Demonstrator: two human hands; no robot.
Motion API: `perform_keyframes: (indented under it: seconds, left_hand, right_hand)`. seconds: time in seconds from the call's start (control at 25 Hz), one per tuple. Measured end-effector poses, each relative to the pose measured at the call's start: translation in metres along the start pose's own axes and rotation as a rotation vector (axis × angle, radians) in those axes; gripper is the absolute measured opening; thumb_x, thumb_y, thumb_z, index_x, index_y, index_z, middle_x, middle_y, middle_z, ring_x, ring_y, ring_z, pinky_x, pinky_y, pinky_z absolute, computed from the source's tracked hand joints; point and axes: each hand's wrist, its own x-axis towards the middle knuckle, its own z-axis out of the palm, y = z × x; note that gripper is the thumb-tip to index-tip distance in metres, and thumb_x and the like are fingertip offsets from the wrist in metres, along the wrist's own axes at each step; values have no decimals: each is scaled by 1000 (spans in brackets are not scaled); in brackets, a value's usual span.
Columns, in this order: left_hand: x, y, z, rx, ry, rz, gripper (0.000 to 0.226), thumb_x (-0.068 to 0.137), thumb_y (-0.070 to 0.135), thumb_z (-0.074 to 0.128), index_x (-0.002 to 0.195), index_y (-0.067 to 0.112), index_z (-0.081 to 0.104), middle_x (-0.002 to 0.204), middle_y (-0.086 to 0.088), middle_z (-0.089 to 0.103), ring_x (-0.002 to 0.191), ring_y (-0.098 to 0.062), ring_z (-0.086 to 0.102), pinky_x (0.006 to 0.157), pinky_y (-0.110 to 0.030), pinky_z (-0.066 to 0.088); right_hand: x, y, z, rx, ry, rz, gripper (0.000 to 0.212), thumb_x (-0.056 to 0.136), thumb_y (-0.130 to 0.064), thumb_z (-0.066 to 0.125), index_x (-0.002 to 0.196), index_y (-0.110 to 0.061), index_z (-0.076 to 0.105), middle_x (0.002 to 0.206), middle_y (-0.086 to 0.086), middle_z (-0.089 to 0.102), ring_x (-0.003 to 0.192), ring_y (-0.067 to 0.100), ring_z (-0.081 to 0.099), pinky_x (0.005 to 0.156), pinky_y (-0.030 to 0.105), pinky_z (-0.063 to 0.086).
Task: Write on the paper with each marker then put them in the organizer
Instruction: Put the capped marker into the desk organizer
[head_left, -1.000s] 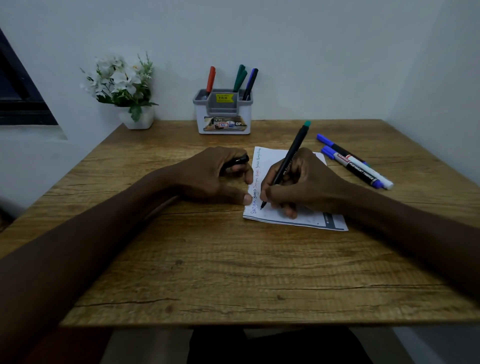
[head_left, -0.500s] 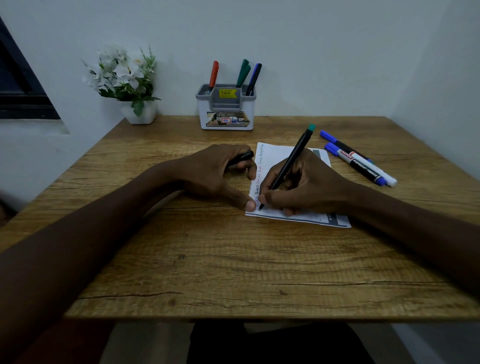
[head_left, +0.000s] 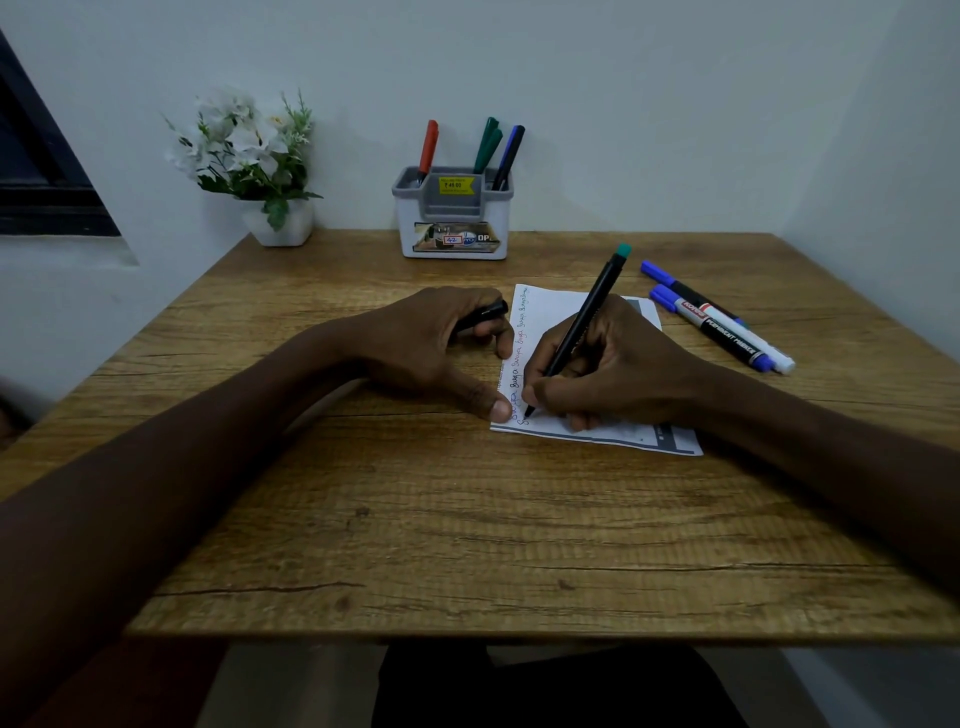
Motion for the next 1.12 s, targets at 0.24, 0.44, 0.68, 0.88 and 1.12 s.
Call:
perform_keyframes:
  seconds: [0.24,0.44,0.68,0.88,1.12]
  left_hand:
    - [1,-2,0,-6,-4,10,69,60,60,85,94,11,50,92,21,62,83,2,54,67,-13,42]
    - [2,-5,0,-15,-1,2,66,64,48,92,98,7,52,86,28,57,78,5,51,63,-9,39]
    - [1,-4,0,-13,-2,13,69,61,56,88,94,9,49,97,13,64,79,2,52,64,-11,40]
    - [0,-2,0,-13,2,23,70,60,58,86,94,10,49,99,14,65,82,-1,54,66,-12,41]
    - [0,-2,0,-2,-9,19,72,59,62,84,97,10,51,92,23,61,81,1,52,67,-17,41]
  right_hand:
    - [0,-2,1,21,23,39,4,88,4,71,85,6,74,62,20,70,46,20,64,51,23,53]
    - [0,-5,2,38,34,82,5,88,5,70,85,7,73,55,8,69,43,15,62,50,24,53]
    - [0,-7,1,60,53,126,5,88,7,68,85,11,71,54,6,69,41,10,62,46,19,50]
    - [2,-6,2,70,69,157,6,88,5,68,87,11,70,52,7,67,39,11,61,44,19,49]
    - [2,-5,2,64,92,173,5,87,3,70,86,7,71,55,14,67,38,15,60,43,20,47]
